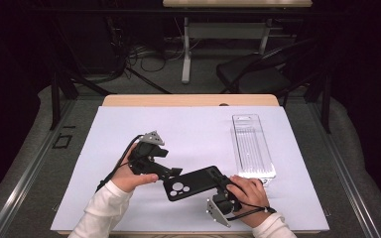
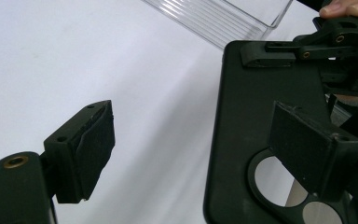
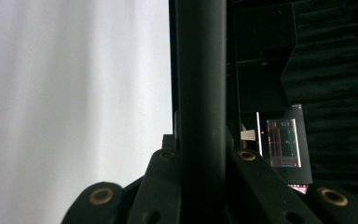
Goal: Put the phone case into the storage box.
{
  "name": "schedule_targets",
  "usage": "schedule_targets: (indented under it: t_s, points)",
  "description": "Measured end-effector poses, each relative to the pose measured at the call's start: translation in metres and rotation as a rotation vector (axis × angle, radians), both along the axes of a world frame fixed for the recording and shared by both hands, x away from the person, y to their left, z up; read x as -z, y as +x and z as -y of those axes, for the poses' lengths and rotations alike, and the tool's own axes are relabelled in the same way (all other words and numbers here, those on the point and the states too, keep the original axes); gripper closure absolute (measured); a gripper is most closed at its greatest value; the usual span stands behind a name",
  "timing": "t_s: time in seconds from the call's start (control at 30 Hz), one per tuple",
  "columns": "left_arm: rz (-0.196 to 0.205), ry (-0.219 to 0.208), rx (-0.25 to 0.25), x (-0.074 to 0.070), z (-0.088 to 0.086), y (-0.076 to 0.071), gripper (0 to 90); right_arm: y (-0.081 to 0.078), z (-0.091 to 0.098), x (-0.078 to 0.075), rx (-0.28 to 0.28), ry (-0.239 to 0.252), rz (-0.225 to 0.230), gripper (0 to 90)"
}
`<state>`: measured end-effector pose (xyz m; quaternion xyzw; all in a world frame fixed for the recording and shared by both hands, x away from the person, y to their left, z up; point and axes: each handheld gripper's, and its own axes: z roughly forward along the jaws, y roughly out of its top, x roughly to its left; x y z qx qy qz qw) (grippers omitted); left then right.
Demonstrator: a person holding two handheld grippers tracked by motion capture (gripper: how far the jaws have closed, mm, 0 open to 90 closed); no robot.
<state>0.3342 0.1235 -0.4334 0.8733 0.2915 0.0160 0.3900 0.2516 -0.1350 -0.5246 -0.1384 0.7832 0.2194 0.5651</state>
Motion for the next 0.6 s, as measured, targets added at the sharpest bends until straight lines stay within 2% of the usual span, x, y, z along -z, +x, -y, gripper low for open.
schedule_targets:
  t_s: [0.23, 0.4, 0.6]
  points:
    - [0.013, -0.01, -0.02, -0.001, -0.007, 0.003, 15.4, 0.002, 0.003, -0.001, 0.002, 0.047, -0.064, 87.1]
    - [0.025, -0.012, -0.038, -0.003, -0.013, 0.005, 16.2, 0.005, 0.006, -0.002, 0.001, 0.114, -0.137, 87.3]
    - [0.027, -0.028, -0.049, -0.006, -0.02, 0.006, 16.4, 0.007, 0.009, -0.003, 0.01, 0.139, -0.201, 87.5]
